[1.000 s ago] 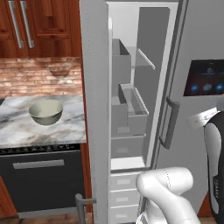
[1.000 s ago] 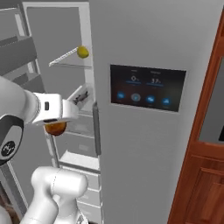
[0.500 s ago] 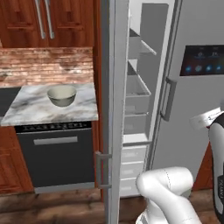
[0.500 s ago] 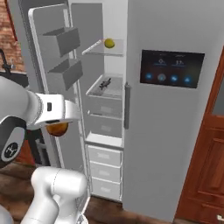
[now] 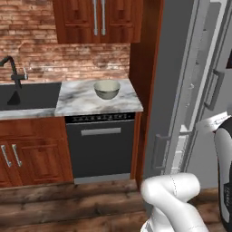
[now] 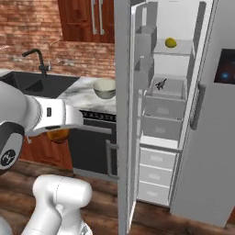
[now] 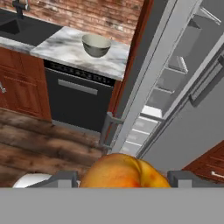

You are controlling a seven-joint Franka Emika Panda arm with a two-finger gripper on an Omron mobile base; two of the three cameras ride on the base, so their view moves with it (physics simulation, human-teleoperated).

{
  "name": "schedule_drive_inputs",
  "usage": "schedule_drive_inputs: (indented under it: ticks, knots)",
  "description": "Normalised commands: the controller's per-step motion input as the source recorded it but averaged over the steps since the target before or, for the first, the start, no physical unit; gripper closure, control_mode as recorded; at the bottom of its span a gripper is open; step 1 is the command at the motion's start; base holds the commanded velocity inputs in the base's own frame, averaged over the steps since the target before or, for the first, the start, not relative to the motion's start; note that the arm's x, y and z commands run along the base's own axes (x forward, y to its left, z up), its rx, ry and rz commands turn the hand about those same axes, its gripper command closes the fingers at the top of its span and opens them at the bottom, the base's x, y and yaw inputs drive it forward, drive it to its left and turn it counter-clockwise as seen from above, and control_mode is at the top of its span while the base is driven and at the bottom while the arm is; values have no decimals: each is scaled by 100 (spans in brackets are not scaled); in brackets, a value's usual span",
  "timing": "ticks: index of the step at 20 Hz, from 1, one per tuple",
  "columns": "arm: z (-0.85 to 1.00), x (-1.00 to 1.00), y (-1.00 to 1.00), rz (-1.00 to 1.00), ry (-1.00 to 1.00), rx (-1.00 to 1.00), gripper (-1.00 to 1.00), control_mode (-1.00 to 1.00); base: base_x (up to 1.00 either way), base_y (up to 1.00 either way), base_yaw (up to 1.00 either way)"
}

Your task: Take the lemon, peach, and fish from the freezer and place them in the bowl on the counter.

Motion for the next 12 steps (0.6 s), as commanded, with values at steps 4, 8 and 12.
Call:
schedule_drive_inputs:
  ticks: [4, 8, 12]
  knots:
    - [0, 0, 0, 0, 0, 0, 100, 100, 5, 100, -4]
    - [0, 0, 0, 0, 0, 0, 100, 100, 45, 94, -5]
    - [0, 0, 0, 0, 0, 0, 100, 100, 75, 46, -2]
